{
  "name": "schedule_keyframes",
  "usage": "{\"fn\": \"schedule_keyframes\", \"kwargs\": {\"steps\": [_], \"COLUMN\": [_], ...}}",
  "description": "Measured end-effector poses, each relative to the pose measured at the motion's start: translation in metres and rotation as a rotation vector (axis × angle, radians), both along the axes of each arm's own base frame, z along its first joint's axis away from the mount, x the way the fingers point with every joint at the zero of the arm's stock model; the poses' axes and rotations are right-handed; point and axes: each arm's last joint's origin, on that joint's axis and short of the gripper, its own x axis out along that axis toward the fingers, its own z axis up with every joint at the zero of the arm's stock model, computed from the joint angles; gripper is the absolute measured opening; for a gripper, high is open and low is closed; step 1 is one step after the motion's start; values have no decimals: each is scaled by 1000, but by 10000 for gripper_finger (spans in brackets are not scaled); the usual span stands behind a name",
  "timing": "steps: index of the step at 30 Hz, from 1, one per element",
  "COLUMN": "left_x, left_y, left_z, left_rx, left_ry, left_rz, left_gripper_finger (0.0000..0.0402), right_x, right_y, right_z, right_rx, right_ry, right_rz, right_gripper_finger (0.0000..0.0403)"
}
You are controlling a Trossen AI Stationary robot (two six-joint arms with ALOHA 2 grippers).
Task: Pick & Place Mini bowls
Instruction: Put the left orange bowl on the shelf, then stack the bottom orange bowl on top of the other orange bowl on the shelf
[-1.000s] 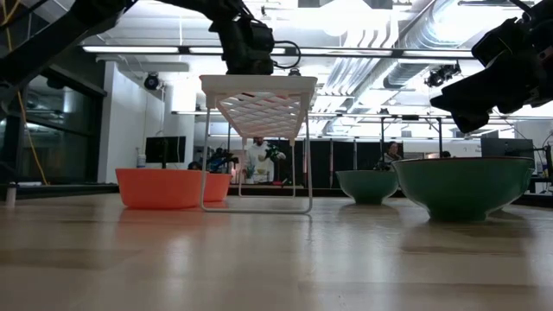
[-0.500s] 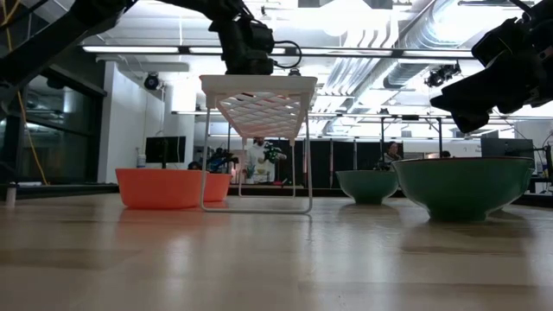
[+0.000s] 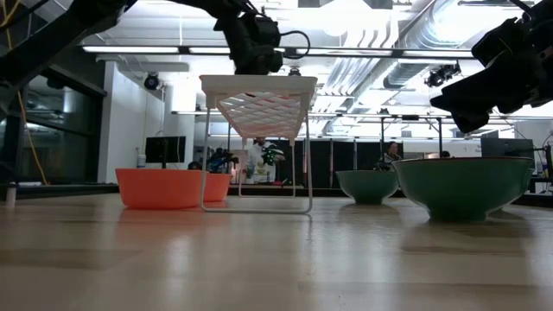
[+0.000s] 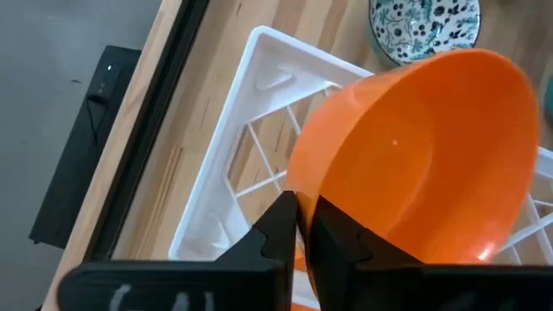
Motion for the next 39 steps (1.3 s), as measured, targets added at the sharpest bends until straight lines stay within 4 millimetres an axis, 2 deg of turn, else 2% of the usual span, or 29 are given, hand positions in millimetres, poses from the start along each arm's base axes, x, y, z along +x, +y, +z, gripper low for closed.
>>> {"fn": "schedule_keyframes", "kwargs": {"steps": [9,13,21,32,39], "left_x": [0,0,-5,-22,-37], "left_y": [1,2,-1,-11,-17], "left_z": [0,0,6,8,31], "left_rx": [6,8,78,149,262], "left_ry": [-7,-6,21,191,193], "left_rz": [9,4,-127,-409,-460], "left_gripper_finger": [140,168,175,175,175], "right_x": [0,0,0,0,0], "right_y": [0,0,0,0,0], "right_z": [0,0,0,0,0], "right_rx": [0,0,0,0,0], "right_ry": [0,0,0,0,0], "right_rz": [1,1,1,0,0], "right_gripper_finger": [122,122,122,122,122]}}
